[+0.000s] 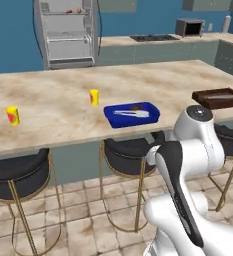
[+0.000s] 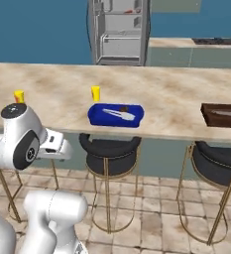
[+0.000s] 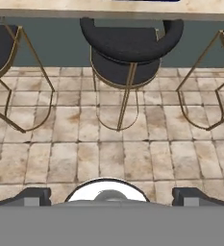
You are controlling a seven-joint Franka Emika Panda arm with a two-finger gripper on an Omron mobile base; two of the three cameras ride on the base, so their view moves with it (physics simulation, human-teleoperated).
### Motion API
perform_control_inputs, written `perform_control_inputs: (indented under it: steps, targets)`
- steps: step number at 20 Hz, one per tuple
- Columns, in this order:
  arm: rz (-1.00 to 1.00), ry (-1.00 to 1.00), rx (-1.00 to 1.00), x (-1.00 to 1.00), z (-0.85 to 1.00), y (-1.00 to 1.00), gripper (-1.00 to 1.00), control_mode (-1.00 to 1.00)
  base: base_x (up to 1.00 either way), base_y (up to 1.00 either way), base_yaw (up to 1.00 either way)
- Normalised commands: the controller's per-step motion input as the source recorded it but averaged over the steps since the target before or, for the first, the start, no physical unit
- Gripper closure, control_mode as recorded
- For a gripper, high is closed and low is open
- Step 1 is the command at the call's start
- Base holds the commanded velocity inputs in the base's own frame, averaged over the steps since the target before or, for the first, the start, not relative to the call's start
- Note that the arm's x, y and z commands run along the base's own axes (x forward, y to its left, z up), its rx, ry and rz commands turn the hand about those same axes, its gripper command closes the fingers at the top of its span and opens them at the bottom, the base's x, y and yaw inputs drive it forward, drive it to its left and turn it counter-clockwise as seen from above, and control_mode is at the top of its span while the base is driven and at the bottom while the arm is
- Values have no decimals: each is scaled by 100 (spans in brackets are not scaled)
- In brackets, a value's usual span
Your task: Gather the carrot and onion from the fridge and place them on a tray on the dining counter. Then gather the chicken drumstick and fish from the fridge and place them on the other tray.
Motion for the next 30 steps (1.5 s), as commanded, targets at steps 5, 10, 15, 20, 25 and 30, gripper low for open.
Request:
perform_control_inputs:
  steps: [5,10,15,20,25,30]
  targets:
    - [0,0,0,0,0,0,-100,100,-47,-81,-5]
    - [0,0,0,0,0,0,-100,100,-4,-100,0]
    - [0,0,0,0,0,0,-100,100,0,-100,0]
    - [0,0,0,0,0,0,-100,100,0,-100,0]
    - [0,0,0,0,0,0,-100,100,8,-100,1]
    - [0,0,0,0,0,0,-100,100,27,-100,3]
